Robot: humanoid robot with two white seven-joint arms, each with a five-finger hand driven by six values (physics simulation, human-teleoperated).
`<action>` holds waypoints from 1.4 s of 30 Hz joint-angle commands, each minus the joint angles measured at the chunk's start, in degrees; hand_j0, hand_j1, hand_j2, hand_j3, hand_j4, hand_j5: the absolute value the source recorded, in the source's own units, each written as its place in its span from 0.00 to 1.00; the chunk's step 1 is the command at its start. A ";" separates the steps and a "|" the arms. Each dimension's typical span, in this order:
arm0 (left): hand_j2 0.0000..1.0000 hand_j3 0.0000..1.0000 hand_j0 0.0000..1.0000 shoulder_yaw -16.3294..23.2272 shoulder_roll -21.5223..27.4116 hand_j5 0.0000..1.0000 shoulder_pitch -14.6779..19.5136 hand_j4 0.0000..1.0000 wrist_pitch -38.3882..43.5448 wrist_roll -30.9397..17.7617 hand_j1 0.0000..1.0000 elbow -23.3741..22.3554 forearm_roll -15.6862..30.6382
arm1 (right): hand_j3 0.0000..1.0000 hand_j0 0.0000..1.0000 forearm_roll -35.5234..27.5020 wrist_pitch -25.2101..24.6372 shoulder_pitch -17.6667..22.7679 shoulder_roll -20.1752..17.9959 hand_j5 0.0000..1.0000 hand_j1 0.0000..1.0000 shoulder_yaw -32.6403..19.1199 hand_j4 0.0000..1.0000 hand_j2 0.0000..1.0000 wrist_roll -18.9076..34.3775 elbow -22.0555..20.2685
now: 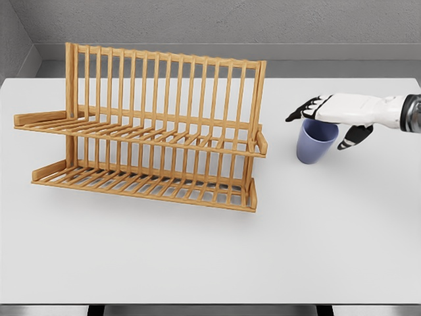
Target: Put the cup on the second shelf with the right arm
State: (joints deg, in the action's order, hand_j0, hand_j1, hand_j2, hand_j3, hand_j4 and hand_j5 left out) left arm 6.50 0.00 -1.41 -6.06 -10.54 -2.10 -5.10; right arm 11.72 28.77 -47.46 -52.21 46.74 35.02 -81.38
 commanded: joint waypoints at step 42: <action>1.00 1.00 1.00 0.00 0.00 1.00 0.00 1.00 0.00 -0.01 1.00 -0.01 0.00 | 0.64 0.64 -0.30 -0.12 -2.55 2.55 0.64 0.64 3.10 0.64 0.64 -0.02 5.62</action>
State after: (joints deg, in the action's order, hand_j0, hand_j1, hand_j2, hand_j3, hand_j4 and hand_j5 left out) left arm 6.50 0.00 -1.41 -6.06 -10.53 -2.10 -5.11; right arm 11.70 28.78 -50.10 -49.44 49.94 35.04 -75.62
